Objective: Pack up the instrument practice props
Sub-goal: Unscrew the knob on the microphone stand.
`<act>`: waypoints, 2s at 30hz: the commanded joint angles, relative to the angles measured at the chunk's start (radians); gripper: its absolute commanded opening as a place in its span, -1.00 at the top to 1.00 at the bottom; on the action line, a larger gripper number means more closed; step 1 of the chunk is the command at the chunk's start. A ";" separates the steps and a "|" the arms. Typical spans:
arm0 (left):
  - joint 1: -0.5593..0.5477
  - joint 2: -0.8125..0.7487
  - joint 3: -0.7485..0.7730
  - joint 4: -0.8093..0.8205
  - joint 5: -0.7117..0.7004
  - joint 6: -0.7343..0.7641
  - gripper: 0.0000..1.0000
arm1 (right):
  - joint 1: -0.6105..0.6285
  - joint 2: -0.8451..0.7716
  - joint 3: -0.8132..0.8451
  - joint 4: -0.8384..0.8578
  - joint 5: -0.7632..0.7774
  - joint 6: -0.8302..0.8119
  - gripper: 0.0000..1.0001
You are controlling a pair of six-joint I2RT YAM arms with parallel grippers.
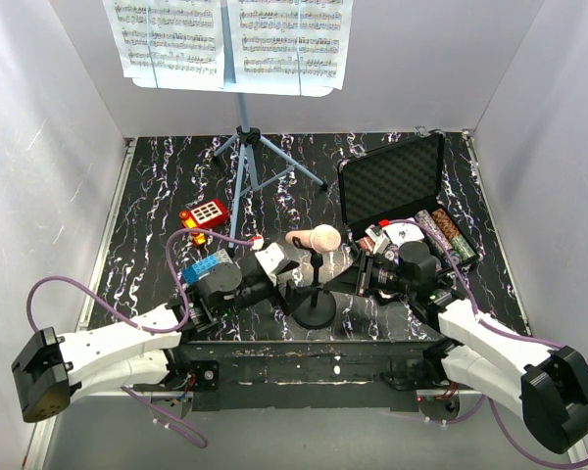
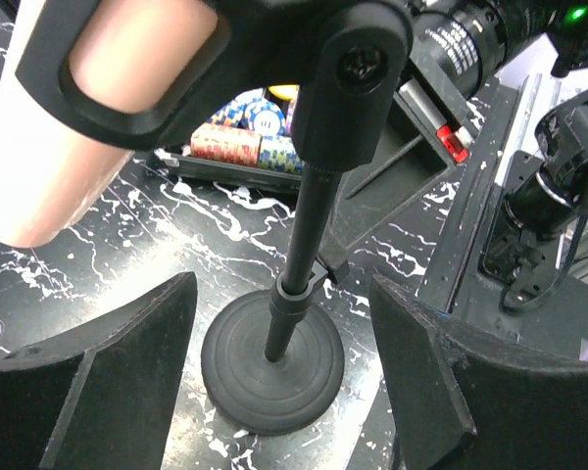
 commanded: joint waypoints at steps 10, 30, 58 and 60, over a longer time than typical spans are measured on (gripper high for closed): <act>-0.052 0.049 0.018 0.193 -0.087 -0.005 -0.36 | 0.004 -0.015 -0.037 0.064 0.100 0.058 0.97; -0.075 0.124 0.036 0.341 -0.140 0.037 0.19 | 0.025 -0.018 -0.028 0.028 0.117 0.045 0.97; -0.073 0.022 0.013 0.166 -0.064 0.144 1.00 | 0.035 0.079 0.046 0.102 -0.146 -0.057 0.26; -0.073 0.020 0.012 0.164 -0.064 0.146 1.00 | 0.036 0.085 0.048 0.105 -0.155 -0.063 0.26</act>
